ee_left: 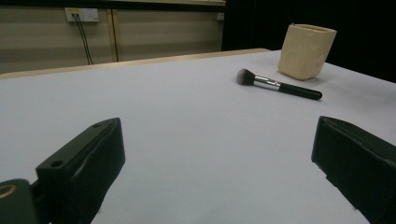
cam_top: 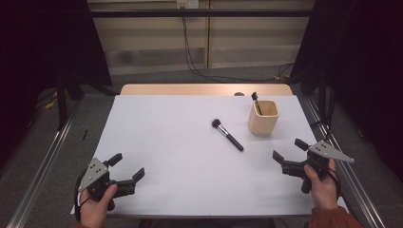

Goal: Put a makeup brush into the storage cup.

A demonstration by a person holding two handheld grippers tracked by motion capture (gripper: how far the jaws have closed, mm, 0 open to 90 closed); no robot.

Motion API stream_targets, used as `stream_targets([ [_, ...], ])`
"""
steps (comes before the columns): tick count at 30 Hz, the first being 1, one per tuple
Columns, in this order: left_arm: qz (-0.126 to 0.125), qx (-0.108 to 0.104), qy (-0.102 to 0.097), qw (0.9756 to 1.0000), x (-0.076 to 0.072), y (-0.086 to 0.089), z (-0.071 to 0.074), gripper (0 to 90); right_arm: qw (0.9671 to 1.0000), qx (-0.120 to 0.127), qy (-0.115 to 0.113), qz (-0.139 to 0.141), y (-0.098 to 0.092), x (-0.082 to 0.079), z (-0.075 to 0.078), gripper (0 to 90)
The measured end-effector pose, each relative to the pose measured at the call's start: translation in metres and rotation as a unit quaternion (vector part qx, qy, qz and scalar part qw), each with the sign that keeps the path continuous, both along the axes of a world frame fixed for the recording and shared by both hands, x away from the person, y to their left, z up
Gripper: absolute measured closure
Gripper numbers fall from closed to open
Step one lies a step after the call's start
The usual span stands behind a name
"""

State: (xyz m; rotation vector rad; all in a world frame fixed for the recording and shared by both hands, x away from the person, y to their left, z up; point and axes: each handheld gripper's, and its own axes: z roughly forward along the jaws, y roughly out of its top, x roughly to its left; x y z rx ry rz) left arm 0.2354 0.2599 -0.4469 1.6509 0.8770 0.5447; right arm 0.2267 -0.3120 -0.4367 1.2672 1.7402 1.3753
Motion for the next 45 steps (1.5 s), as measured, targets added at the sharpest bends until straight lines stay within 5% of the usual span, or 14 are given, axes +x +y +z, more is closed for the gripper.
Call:
stream_targets([
  [13, 0.002, -0.002, -0.002, 1.0, -0.001, -0.001, 0.001, 2.8, 0.9999, -0.002, -0.013, -0.008, -0.006, -0.026, -0.008, 0.8],
  [45, -0.002, -0.002, 0.0, 1.0, -0.001, -0.002, 0.001, 2.8, 0.9993, 0.008, -0.014, 0.035, 0.008, -0.012, -0.007, 0.4],
])
